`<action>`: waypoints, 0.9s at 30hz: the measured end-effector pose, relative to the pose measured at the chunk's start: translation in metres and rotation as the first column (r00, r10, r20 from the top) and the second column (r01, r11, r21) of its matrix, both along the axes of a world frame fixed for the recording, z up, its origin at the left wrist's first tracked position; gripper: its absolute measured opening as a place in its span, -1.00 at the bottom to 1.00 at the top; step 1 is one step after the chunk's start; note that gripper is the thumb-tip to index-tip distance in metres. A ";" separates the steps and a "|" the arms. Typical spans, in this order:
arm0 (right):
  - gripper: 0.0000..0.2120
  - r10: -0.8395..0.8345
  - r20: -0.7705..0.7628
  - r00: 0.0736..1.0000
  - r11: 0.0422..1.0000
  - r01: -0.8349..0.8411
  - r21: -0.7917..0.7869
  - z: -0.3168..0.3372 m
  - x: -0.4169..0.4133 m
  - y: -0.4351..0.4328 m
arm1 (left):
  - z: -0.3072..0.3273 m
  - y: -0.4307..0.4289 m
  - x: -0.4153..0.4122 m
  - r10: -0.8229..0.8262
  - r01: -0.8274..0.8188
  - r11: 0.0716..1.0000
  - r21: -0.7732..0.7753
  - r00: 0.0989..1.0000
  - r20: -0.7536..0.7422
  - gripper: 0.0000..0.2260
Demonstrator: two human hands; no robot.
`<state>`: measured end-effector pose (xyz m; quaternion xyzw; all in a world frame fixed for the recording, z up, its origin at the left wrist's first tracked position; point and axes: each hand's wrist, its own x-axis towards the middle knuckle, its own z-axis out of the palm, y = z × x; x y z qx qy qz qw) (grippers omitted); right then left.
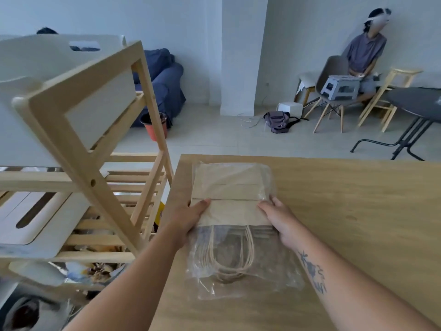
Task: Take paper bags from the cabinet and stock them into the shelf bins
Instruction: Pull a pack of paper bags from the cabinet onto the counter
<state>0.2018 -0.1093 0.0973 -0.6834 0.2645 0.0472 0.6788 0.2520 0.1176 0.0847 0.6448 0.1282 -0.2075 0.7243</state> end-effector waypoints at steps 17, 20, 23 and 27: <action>-0.80 -0.252 0.009 0.968 0.960 0.252 -0.119 0.016 -0.011 -0.140 | -0.011 -0.160 0.032 -0.234 0.234 0.972 -0.010 0.972 -0.018 -0.40; -0.77 -0.264 0.015 0.964 0.954 0.263 -0.142 0.023 -0.016 -0.173 | -0.010 -0.198 0.025 -0.235 0.235 0.972 0.001 0.972 -0.009 -0.38; -0.73 -0.245 0.014 0.969 0.956 0.244 -0.164 0.024 -0.015 -0.203 | -0.010 -0.228 0.021 -0.204 0.204 0.979 0.026 0.979 -0.018 -0.38; -0.57 -0.192 0.006 0.981 0.965 0.189 -0.184 0.015 -0.006 -0.232 | -0.010 -0.253 0.018 -0.150 0.151 0.985 0.083 0.989 -0.011 -0.45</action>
